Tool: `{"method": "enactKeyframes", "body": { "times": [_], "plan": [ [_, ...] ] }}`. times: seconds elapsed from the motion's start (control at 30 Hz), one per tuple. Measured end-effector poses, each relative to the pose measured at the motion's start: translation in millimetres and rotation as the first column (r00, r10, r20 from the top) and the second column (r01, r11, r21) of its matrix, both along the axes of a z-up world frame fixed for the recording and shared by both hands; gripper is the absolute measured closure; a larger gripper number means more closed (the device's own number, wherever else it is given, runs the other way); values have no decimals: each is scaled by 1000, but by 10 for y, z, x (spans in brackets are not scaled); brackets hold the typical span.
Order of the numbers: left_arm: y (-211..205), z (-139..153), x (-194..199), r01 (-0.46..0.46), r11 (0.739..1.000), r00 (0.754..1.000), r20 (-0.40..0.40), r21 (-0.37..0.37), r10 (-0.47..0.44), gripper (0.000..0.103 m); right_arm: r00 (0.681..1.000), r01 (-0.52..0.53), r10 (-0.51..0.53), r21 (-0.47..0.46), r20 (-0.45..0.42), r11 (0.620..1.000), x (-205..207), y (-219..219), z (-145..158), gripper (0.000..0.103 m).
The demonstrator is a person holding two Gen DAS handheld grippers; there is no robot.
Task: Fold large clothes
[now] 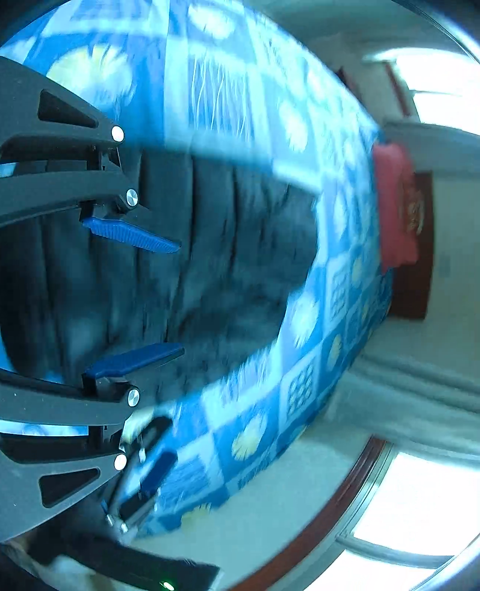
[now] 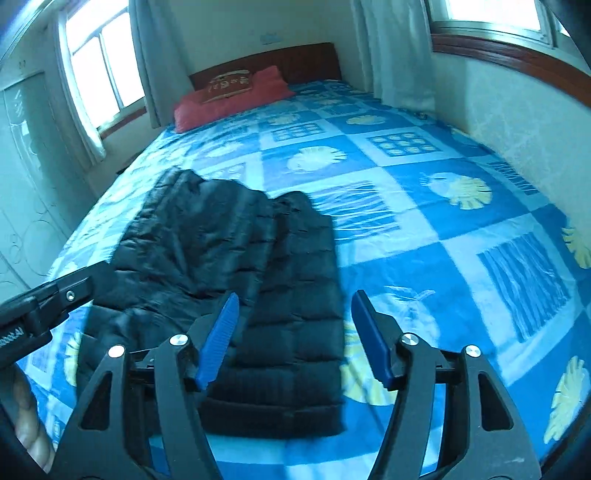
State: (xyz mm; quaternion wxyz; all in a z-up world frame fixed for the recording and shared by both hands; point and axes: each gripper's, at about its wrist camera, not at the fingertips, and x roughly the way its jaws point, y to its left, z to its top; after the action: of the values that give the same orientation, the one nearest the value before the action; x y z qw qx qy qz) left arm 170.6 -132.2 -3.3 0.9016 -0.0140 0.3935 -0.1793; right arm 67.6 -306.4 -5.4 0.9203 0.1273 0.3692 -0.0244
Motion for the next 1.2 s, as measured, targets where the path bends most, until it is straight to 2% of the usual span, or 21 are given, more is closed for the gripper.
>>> {"method": "enactKeyframes", "body": {
  "times": [0.03, 0.1, 0.2, 0.3, 0.4, 0.43, 0.47, 0.5, 0.57, 0.6, 0.67, 0.73, 0.87, 0.97, 1.1, 1.2],
  "plan": [
    [159, -39, 44, -33, 999, 999, 11, 10, 33, 43, 1000, -16, 16, 22, 1, 1000, 58, 59, -10, 32],
    [427, -143, 134, -99, 995, 995, 15, 24, 99, 43, 999, -39, 40, 64, -3, 997, 185, 160, -49, 25],
    [815, -389, 284, -175, 985, 984, -23, 10, 175, 43, 997, -65, 69, 109, -39, 992, 408, 310, -168, 22],
    [1048, -662, 371, -203, 978, 976, -91, -38, 199, 43, 987, -67, 78, 82, -138, 994, 609, 457, -359, 21],
    [1133, -789, 358, -204, 975, 975, -109, -92, 193, 42, 980, -57, 73, 87, -184, 995, 667, 518, -504, 22],
    [1121, -807, 366, -200, 975, 976, -109, -98, 189, 42, 981, -52, 71, 106, -182, 993, 650, 518, -532, 26],
    [1108, -813, 374, -192, 976, 978, -107, -105, 181, 42, 980, -55, 78, 127, -185, 990, 650, 521, -552, 52],
    [1085, -806, 389, -177, 978, 981, -105, -110, 165, 42, 980, -58, 79, 121, -184, 991, 643, 530, -541, 67],
    [1061, -760, 414, -164, 980, 983, -98, -109, 153, 42, 985, -70, 85, 104, -153, 992, 618, 515, -450, 82],
    [1056, -711, 421, -149, 981, 986, -92, -127, 138, 42, 989, -66, 77, 88, -130, 994, 602, 478, -383, 85],
    [1051, -652, 422, -129, 980, 990, -83, -149, 118, 42, 996, -26, 27, 9, -81, 1000, 561, 353, -250, 87],
    [968, -595, 428, -93, 983, 994, -69, -160, 83, 42, 998, 14, -17, -56, -68, 998, 551, 199, -225, 88],
    [659, -709, 456, -18, 990, 996, -93, -139, 5, 42, 992, 51, -52, -8, -114, 999, 572, -138, -460, 88],
    [451, -885, 486, 1, 993, 993, -115, -119, -15, 42, 990, 44, -44, -6, -137, 999, 609, -243, -694, 88],
    [196, -1006, 564, 18, 1000, 996, -84, 7, -17, 40, 989, 34, -32, 14, -146, 999, 721, -348, -885, 87],
    [148, -1065, 628, 11, 1000, 996, -92, 19, -9, 40, 988, 29, -23, 35, -155, 999, 770, -405, -896, 87]
  ]
}}
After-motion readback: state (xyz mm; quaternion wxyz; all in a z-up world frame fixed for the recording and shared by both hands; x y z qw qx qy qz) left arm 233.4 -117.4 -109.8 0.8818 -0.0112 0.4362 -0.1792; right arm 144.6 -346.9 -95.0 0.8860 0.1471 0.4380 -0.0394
